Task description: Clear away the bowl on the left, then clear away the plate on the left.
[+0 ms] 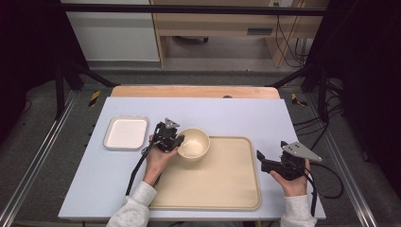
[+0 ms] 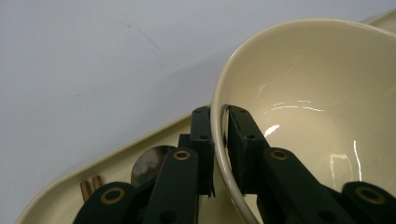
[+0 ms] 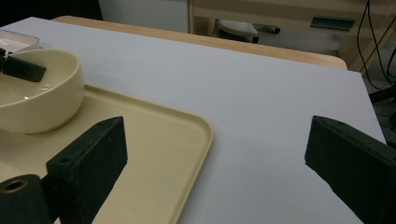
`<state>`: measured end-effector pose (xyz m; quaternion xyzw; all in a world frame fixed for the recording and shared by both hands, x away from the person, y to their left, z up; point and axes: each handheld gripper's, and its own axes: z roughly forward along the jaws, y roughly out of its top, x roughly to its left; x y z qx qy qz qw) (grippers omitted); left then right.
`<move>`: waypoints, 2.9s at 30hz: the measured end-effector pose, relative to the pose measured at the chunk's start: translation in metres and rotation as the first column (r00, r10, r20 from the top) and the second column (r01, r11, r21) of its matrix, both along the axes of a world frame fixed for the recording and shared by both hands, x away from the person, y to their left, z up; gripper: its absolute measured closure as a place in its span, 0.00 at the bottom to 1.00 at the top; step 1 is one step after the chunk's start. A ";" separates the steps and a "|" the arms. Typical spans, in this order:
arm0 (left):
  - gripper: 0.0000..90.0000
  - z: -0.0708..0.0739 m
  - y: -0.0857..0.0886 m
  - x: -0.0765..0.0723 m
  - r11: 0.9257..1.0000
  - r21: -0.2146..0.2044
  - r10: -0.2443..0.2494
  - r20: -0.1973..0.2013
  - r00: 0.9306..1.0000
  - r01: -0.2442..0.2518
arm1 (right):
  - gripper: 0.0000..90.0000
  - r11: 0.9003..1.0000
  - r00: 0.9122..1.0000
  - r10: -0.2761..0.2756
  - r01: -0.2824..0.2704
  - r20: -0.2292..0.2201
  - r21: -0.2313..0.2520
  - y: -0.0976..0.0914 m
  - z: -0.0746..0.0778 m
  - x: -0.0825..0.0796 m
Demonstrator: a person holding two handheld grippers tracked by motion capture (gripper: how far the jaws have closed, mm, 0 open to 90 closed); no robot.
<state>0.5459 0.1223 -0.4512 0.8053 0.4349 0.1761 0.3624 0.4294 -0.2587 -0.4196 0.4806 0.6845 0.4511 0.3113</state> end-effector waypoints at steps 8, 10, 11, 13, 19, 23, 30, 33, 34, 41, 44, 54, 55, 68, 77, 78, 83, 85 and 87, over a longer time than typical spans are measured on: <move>0.86 0.001 0.001 -0.001 1.000 0.014 -0.005 0.021 1.000 0.005 | 0.07 1.000 1.000 -0.002 0.002 0.007 -0.001 -0.001 0.000 -0.001; 0.80 0.006 0.006 -0.003 1.000 0.008 -0.012 0.041 0.999 0.012 | 0.07 1.000 1.000 -0.002 0.002 0.005 0.001 -0.001 0.001 -0.001; 0.78 0.009 0.008 -0.005 1.000 -0.001 -0.010 0.051 0.999 0.010 | 0.07 1.000 1.000 -0.003 0.003 0.005 0.000 -0.001 0.001 -0.001; 0.74 0.015 0.013 -0.008 1.000 -0.012 -0.013 0.071 0.997 0.014 | 0.07 1.000 1.000 -0.005 0.005 0.006 0.000 -0.001 0.000 0.000; 0.66 0.031 0.028 -0.020 0.999 -0.050 -0.010 0.124 0.992 0.016 | 0.07 1.000 1.000 -0.004 0.004 0.003 0.001 0.000 0.000 0.000; 0.59 0.042 0.042 -0.031 0.997 -0.076 -0.010 0.169 0.986 0.024 | 0.07 1.000 1.000 -0.006 0.006 0.003 -0.001 0.000 0.000 0.000; 0.50 0.053 0.068 -0.048 0.995 -0.096 0.007 0.216 0.976 0.014 | 0.07 1.000 1.000 -0.014 0.014 0.004 0.001 -0.001 0.000 0.000; 0.47 0.053 0.082 -0.054 0.996 -0.087 0.004 0.236 0.972 0.017 | 0.07 1.000 1.000 -0.016 0.016 0.001 0.001 -0.001 0.000 0.000; 0.46 0.053 0.085 -0.056 0.996 -0.089 0.007 0.234 0.972 0.014 | 0.07 1.000 1.000 -0.016 0.016 0.000 0.000 -0.001 0.000 -0.001; 0.39 0.050 0.107 -0.063 0.997 -0.071 0.028 0.242 0.970 -0.011 | 0.06 1.000 1.000 -0.019 0.019 -0.001 0.001 -0.002 0.000 -0.001; 0.36 0.048 0.116 -0.064 0.998 -0.064 0.040 0.239 0.970 -0.026 | 0.06 1.000 1.000 -0.020 0.020 -0.008 0.004 -0.002 -0.001 -0.001; 0.31 0.050 0.140 -0.060 0.994 -0.070 0.096 0.245 0.965 -0.081 | 0.06 1.000 1.000 -0.017 0.017 0.005 0.009 -0.003 0.002 -0.002; 0.31 0.050 0.142 -0.059 0.993 -0.076 0.103 0.246 0.964 -0.087 | 0.06 1.000 1.000 -0.015 0.015 0.004 0.004 -0.003 0.002 -0.002; 0.28 0.056 0.170 -0.041 0.987 -0.075 0.157 0.227 0.961 -0.143 | 0.07 1.000 1.000 -0.017 0.017 0.002 0.002 -0.003 0.001 -0.002; 0.27 0.059 0.192 -0.023 0.979 -0.045 0.203 0.215 0.955 -0.198 | 0.07 1.000 1.000 -0.013 0.013 -0.004 0.005 -0.002 -0.001 -0.001; 0.28 0.059 0.193 -0.022 0.978 -0.044 0.209 0.213 0.954 -0.204 | 0.07 1.000 1.000 -0.014 0.014 -0.004 0.004 -0.002 -0.001 0.000; 0.29 0.056 0.201 -0.015 0.974 -0.059 0.225 0.215 0.950 -0.218 | 0.07 1.000 1.000 -0.016 0.016 -0.002 0.003 -0.003 -0.001 0.000; 0.29 0.054 0.204 -0.013 0.972 -0.058 0.237 0.208 0.949 -0.230 | 0.07 1.000 1.000 -0.014 0.014 -0.002 0.002 -0.003 -0.001 0.000; 0.29 0.052 0.207 -0.011 0.971 -0.052 0.241 0.203 0.949 -0.235 | 0.07 1.000 1.000 -0.013 0.013 -0.002 0.002 -0.003 -0.001 0.000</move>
